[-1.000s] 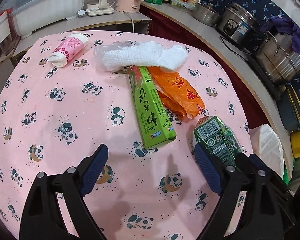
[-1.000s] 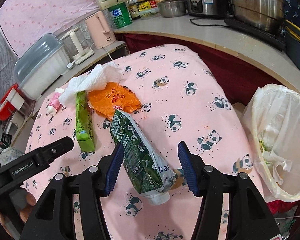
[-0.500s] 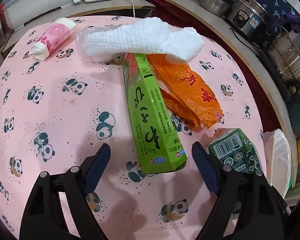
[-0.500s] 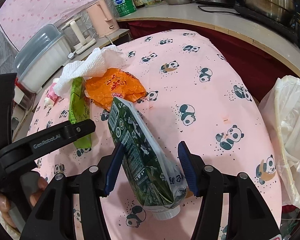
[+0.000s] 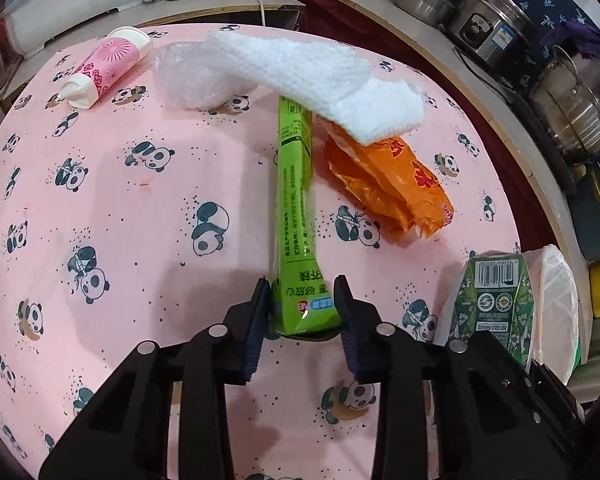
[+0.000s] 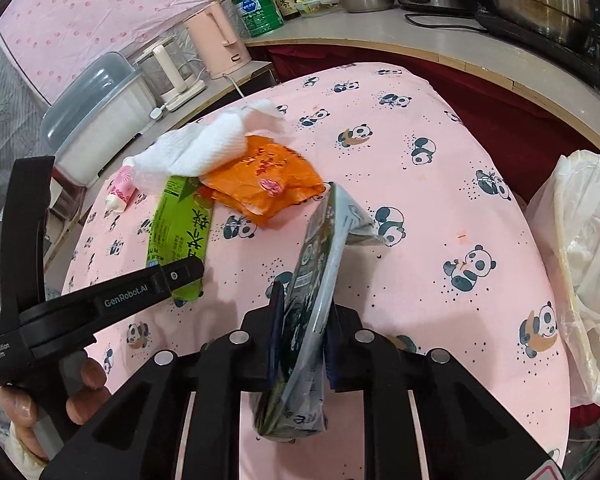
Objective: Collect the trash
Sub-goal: 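Grasp the green NB tea carton with the left gripper while the right gripper grasps the silver foil packet, then lift the tea carton and foil packet off the table with both grippers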
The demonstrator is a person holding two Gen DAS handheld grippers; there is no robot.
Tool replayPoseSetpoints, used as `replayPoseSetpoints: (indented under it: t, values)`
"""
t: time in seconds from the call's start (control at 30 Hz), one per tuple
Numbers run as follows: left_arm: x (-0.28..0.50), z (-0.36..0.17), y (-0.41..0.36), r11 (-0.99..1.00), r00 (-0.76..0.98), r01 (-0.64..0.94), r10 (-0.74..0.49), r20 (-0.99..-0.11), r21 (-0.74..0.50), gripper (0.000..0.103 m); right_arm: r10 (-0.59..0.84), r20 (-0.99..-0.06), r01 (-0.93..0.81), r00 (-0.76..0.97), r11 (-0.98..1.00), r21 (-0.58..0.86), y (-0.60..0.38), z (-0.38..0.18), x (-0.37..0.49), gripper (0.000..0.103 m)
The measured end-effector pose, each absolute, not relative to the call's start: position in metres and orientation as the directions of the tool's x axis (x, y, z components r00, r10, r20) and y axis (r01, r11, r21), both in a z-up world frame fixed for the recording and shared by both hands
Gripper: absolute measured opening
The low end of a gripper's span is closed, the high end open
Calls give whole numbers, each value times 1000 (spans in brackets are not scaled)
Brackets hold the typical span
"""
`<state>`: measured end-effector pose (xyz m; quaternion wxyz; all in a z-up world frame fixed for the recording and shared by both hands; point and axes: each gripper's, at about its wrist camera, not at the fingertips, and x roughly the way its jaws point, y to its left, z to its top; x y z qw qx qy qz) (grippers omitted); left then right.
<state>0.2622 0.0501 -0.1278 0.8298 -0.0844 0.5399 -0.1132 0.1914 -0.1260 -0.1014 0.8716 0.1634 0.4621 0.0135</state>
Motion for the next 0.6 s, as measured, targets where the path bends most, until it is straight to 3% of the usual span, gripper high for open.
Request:
replayPoseSetpoints:
  t: [0.6]
  values:
    - [192,-58,32,947,491,199,-319,-811,-252,24,128,-734,135,667,948,288,-142,-48,133,8]
